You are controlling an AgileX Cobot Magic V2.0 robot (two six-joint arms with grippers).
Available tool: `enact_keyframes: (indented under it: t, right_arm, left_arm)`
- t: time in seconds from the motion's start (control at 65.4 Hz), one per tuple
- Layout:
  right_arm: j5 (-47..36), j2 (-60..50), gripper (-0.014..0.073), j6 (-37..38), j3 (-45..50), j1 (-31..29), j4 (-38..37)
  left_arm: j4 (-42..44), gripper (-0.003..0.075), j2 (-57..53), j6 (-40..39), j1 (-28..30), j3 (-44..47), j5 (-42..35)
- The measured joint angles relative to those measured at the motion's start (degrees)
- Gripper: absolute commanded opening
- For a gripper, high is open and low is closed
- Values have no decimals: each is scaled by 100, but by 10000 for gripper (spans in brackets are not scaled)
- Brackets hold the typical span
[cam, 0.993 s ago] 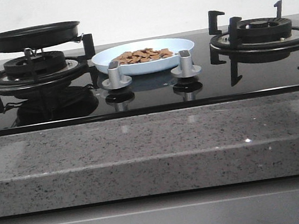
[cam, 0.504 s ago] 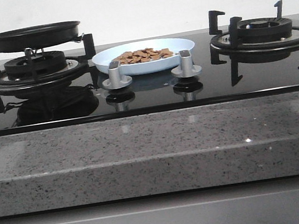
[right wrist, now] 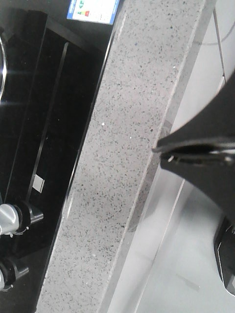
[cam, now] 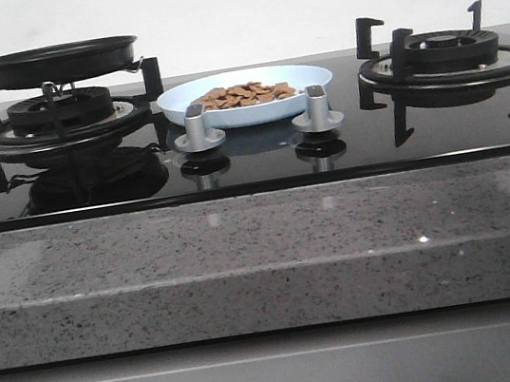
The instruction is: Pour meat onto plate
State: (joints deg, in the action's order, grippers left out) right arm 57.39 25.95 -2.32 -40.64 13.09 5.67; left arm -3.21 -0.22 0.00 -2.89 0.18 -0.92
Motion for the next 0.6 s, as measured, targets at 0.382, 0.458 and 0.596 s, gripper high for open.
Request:
enact_keyframes:
  t: [0.382,0.458,0.596]
  right_arm:
    - [-1131,-624,-69,0,736,-282,-233]
    - [-1956,-1047,-69,0,1289,-581,-234]
    - [-3227,-1845,-69,0,2456,-1075,-189]
  left_arm:
    - [0,-20,0,0,0,0,0]
    - [0,-20,0,0,0,0,0]
    - [0,-20,0,0,0,0,0]
